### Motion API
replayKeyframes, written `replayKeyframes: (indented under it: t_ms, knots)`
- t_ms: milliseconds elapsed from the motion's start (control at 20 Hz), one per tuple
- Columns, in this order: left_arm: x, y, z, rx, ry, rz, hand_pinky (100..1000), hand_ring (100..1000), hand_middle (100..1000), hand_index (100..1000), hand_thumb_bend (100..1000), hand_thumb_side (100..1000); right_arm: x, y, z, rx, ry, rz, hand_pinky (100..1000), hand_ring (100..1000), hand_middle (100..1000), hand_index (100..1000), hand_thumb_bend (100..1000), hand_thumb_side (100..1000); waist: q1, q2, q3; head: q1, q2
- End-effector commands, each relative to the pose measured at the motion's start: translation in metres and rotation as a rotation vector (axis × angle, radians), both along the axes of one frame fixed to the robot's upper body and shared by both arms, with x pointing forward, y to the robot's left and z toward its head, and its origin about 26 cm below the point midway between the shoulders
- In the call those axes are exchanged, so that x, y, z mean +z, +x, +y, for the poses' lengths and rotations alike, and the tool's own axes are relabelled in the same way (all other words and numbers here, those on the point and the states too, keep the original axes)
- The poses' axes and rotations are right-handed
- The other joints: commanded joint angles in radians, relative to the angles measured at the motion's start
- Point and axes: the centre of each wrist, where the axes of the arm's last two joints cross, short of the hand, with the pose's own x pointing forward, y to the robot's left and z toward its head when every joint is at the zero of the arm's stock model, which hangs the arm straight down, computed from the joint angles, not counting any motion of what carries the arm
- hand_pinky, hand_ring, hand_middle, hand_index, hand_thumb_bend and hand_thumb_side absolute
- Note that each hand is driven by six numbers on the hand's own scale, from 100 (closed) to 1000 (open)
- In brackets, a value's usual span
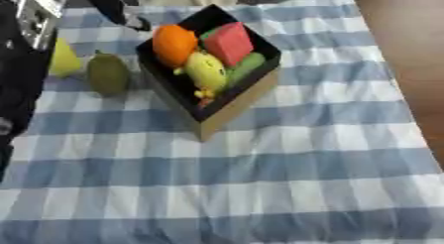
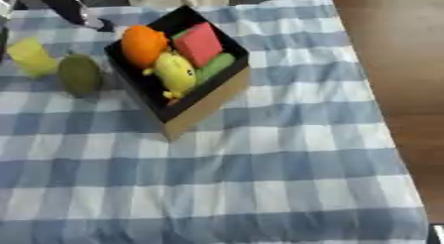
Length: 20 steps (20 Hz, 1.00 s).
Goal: Pick up objects on the table and place them in the box.
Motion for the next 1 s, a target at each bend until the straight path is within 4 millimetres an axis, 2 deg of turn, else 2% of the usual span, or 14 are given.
replayKeyframes:
  t_ms: [50, 300, 500, 1000]
  knots:
    - [0.015, -0.003, 0.029, 0.074, -0.021, -0.029, 971, 973, 841, 918, 649, 295, 0.010, -0.002, -0.003, 0.004, -0.100, -0.112, 1000, 1000, 364, 993, 100, 475, -0.003, -0.027, 0.001, -0.001, 0.005]
    - [0.005, 0.006, 0.043, 0.155, -0.070, -0.005, 962, 966, 830, 910, 629, 300, 0.009, -0.002, -0.002, 0.001, -0.099, -0.117, 1000, 1000, 362, 993, 100, 472, -0.006, -0.025, 0.001, 0.008, 0.005]
    - [-0.005, 0.017, 0.051, 0.220, -0.113, 0.031, 968, 976, 831, 906, 649, 300, 0.009, -0.001, -0.001, -0.002, -0.101, -0.121, 1000, 1000, 361, 994, 100, 471, -0.008, -0.021, -0.003, 0.012, 0.005]
    - [-0.032, 0.033, 0.080, 0.333, -0.152, 0.177, 972, 977, 828, 907, 658, 351, 0.010, 0.000, -0.001, 0.001, -0.113, -0.114, 1000, 1000, 355, 996, 100, 471, 0.002, -0.012, -0.005, 0.017, 0.005]
